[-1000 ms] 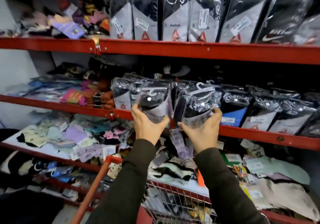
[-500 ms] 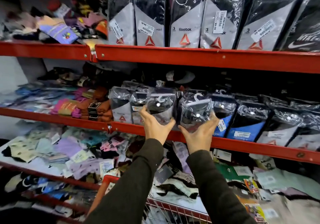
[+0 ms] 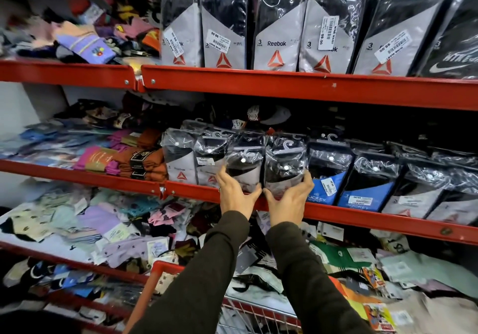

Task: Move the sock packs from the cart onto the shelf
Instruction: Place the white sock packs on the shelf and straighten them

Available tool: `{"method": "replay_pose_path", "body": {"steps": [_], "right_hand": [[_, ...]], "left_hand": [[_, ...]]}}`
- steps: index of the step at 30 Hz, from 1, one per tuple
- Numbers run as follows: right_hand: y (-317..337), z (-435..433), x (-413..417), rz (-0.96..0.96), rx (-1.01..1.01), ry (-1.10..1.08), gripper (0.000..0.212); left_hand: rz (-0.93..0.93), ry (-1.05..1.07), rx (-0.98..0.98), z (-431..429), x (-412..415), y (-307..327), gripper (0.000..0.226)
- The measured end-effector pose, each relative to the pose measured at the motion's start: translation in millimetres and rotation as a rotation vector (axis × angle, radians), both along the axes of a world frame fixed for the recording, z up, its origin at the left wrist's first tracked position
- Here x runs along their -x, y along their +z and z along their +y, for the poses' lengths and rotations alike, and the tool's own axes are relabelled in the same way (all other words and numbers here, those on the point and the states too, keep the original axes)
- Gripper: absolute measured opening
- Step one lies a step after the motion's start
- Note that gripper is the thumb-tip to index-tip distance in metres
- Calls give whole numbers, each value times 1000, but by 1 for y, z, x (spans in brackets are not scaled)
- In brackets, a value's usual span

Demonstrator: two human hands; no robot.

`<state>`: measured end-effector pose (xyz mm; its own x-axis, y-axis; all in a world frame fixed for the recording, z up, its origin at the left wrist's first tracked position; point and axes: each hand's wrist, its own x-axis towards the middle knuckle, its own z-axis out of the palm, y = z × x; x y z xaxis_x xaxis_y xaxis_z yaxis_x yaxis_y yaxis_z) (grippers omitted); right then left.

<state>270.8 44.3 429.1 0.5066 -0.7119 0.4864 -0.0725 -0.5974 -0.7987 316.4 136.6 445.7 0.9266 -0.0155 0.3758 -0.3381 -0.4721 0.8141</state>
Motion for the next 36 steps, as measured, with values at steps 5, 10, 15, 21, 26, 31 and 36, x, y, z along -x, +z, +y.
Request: {"method": "replay_pose_path", "body": {"steps": [5, 10, 15, 21, 26, 31, 36], "right_hand": [[0, -2, 11, 128, 63, -1, 94], [15, -4, 33, 20, -8, -41, 88], [54, -19, 38, -91, 296, 10, 88], [111, -48, -1, 625, 929, 139, 89], [130, -60, -17, 866, 1038, 191, 98], [137, -61, -18, 847, 975, 251, 98], [148, -69, -22, 823, 875, 341, 85]], "left_hand": [[25, -68, -56, 2, 4, 2, 102], [-177, -24, -116, 8, 23, 1, 98], [-453, 24, -624, 13, 6, 27, 106], [-471, -39, -1209, 1, -35, 80, 99], [-378, -222, -1169, -4, -56, 91, 82], [-360, -300, -1140, 0, -64, 90, 96], [-355, -309, -1156, 2, -62, 92, 98]]}}
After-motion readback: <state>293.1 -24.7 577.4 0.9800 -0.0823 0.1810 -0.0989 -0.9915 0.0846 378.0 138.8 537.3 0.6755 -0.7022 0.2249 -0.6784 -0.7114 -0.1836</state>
